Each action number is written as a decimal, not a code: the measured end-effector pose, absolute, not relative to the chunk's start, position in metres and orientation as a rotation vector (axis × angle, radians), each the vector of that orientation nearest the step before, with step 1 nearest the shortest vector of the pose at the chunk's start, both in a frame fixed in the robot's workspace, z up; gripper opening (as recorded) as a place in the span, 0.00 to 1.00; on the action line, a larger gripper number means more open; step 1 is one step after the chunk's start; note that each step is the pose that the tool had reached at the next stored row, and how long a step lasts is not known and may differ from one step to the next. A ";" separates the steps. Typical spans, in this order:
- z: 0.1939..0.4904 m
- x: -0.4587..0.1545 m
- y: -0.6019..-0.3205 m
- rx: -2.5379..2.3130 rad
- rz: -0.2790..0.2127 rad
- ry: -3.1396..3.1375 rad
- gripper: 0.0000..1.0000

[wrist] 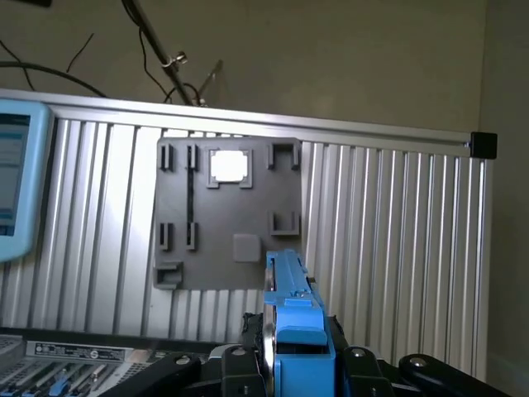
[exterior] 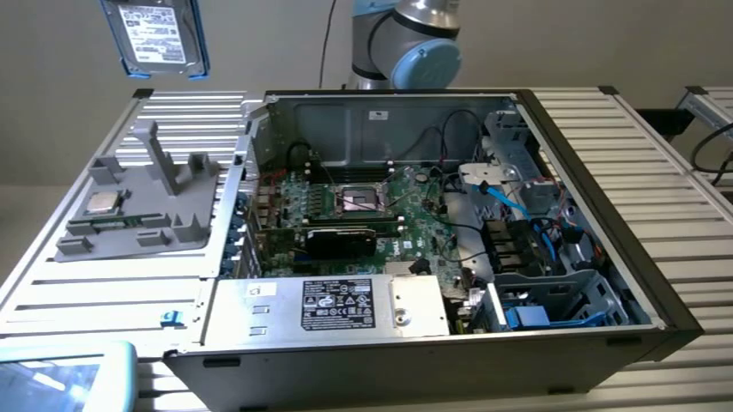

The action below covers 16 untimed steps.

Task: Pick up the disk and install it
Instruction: 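Pick up the disk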

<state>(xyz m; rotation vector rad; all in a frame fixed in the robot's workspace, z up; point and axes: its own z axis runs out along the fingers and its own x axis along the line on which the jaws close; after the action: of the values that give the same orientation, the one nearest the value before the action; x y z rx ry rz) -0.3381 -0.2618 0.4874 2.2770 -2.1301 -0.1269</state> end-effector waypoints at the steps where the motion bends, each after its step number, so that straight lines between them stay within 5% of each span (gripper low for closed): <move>1: 0.488 -0.334 -0.262 2.277 -0.127 -2.130 0.37; 16: 0.500 -0.285 -0.272 2.277 -0.127 -2.130 0.37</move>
<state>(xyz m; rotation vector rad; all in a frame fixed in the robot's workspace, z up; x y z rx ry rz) -0.2848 -0.2724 0.4998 2.2771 -2.1303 -0.1269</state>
